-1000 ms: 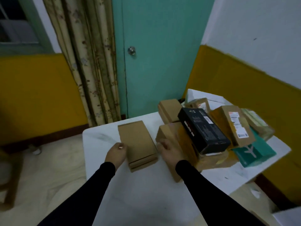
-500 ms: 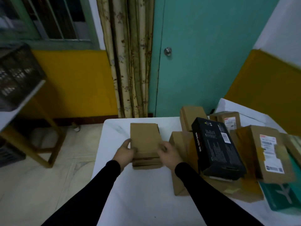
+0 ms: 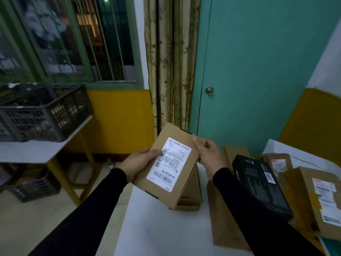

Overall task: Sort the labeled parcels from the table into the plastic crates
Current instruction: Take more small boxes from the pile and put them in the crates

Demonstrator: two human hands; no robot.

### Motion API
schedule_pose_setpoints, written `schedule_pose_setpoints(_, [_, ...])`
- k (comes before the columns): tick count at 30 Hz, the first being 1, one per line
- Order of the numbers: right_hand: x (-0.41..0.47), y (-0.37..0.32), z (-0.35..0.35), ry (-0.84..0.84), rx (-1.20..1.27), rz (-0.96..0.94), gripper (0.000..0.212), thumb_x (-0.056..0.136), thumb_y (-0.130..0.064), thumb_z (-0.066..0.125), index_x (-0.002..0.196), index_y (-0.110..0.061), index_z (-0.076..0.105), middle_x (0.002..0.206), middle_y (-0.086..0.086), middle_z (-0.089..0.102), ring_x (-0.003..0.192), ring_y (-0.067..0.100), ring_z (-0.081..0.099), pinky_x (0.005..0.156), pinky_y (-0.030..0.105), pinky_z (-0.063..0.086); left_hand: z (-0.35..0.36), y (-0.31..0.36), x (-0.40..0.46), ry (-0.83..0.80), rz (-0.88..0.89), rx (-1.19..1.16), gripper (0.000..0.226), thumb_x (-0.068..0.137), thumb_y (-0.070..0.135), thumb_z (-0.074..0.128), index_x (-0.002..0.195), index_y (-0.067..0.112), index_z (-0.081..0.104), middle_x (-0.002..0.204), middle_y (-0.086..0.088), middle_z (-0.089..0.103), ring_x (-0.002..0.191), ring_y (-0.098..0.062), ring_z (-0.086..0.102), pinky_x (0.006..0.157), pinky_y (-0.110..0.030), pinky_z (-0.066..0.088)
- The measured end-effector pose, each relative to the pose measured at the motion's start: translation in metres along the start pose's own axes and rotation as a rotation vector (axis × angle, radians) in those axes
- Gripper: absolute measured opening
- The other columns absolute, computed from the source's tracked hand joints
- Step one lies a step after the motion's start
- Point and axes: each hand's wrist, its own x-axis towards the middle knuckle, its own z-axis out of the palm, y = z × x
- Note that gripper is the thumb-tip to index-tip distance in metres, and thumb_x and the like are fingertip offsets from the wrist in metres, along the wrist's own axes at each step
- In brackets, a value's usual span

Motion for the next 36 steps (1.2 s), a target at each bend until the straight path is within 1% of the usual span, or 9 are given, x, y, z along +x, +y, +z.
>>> schedule_pose_setpoints(3, [0.001, -0.006, 0.011, 0.077, 0.125, 0.039, 0.031, 0.089, -0.041, 0.070, 0.108, -0.018, 0.065, 0.102, 0.006, 0.073, 0.089, 0.021, 0.069, 0.072, 0.033, 0.055, -0.012, -0.011, -0.005, -0.108, -0.028, -0.100, 0.030, 0.092, 0.024, 0.065, 0.121, 0.018, 0.062, 0.107, -0.006, 0.075, 0.098, -0.027, 0.071, 0.089, -0.041, 0.056])
schedule_pose_setpoints(7, [0.000, -0.009, 0.018, 0.126, 0.189, 0.058, 0.025, 0.087, -0.037, 0.073, 0.100, -0.017, 0.066, 0.096, 0.006, 0.074, 0.080, 0.019, 0.067, 0.066, 0.030, 0.052, -0.023, -0.023, -0.004, -0.224, -0.048, -0.091, 0.050, 0.085, 0.009, 0.072, 0.130, 0.020, 0.054, 0.115, -0.005, 0.072, 0.104, -0.025, 0.070, 0.094, -0.042, 0.054])
schedule_pose_setpoints(11, [-0.001, -0.007, 0.018, 0.154, 0.208, 0.068, 0.033, 0.088, -0.040, 0.072, 0.107, -0.015, 0.063, 0.098, 0.006, 0.072, 0.078, 0.017, 0.066, 0.062, 0.029, 0.051, -0.038, -0.020, 0.000, -0.343, -0.064, 0.002, 0.070, 0.074, 0.010, 0.081, 0.134, 0.027, 0.049, 0.120, -0.002, 0.070, 0.110, -0.024, 0.067, 0.099, -0.047, 0.051])
schedule_pose_setpoints(14, [-0.001, -0.006, 0.012, 0.183, 0.250, 0.123, 0.038, 0.090, -0.046, 0.066, 0.111, -0.015, 0.059, 0.089, 0.003, 0.066, 0.069, 0.013, 0.058, 0.061, 0.027, 0.048, -0.046, -0.008, 0.005, -0.170, 0.011, -0.068, 0.064, 0.079, 0.005, 0.077, 0.133, 0.024, 0.051, 0.115, -0.008, 0.071, 0.103, -0.027, 0.069, 0.092, -0.044, 0.055])
schedule_pose_setpoints(17, [-0.004, -0.002, 0.015, 0.166, 0.349, 0.182, 0.032, 0.097, -0.039, 0.060, 0.112, -0.011, 0.059, 0.081, 0.003, 0.061, 0.058, 0.010, 0.049, 0.052, 0.023, 0.045, -0.051, 0.003, 0.016, 0.086, 0.100, -0.454, 0.055, 0.085, 0.008, 0.071, 0.134, 0.021, 0.051, 0.111, -0.012, 0.068, 0.091, -0.029, 0.065, 0.079, -0.043, 0.053])
schedule_pose_setpoints(21, [-0.010, -0.004, 0.027, 0.043, 0.626, 0.282, 0.034, 0.100, -0.026, 0.055, 0.126, -0.004, 0.056, 0.117, 0.018, 0.068, 0.086, 0.023, 0.067, 0.063, 0.028, 0.060, -0.039, 0.004, 0.023, 0.089, 0.161, -0.652, 0.050, 0.086, 0.010, 0.069, 0.130, 0.020, 0.048, 0.113, -0.010, 0.070, 0.096, -0.024, 0.069, 0.079, -0.040, 0.056])
schedule_pose_setpoints(26, [-0.014, 0.000, 0.034, -0.127, 0.525, 0.300, 0.038, 0.096, -0.023, 0.060, 0.129, -0.007, 0.056, 0.118, 0.015, 0.070, 0.105, 0.026, 0.070, 0.090, 0.035, 0.057, -0.023, 0.006, 0.034, 0.218, 0.255, -0.751, 0.061, 0.085, 0.001, 0.068, 0.135, 0.020, 0.040, 0.109, -0.007, 0.071, 0.094, -0.027, 0.070, 0.076, -0.039, 0.056])
schedule_pose_setpoints(30, [-0.012, -0.003, 0.023, -0.315, 0.213, 0.341, 0.057, 0.075, -0.033, 0.073, 0.126, -0.014, 0.059, 0.117, 0.008, 0.072, 0.112, 0.025, 0.066, 0.099, 0.039, 0.050, -0.033, 0.022, 0.036, 0.299, 0.302, -0.614, 0.066, 0.088, 0.010, 0.070, 0.140, 0.024, 0.031, 0.119, -0.010, 0.067, 0.098, -0.027, 0.071, 0.074, -0.036, 0.058])
schedule_pose_setpoints(36, [0.001, -0.012, 0.025, -0.190, 0.268, 0.112, 0.072, 0.070, -0.039, 0.074, 0.135, -0.018, 0.051, 0.109, 0.001, 0.074, 0.103, 0.024, 0.068, 0.085, 0.035, 0.055, -0.044, 0.046, 0.036, 0.259, 0.390, -0.284, 0.057, 0.098, 0.033, 0.057, 0.146, 0.028, 0.029, 0.124, -0.005, 0.065, 0.101, -0.022, 0.068, 0.070, -0.032, 0.057])
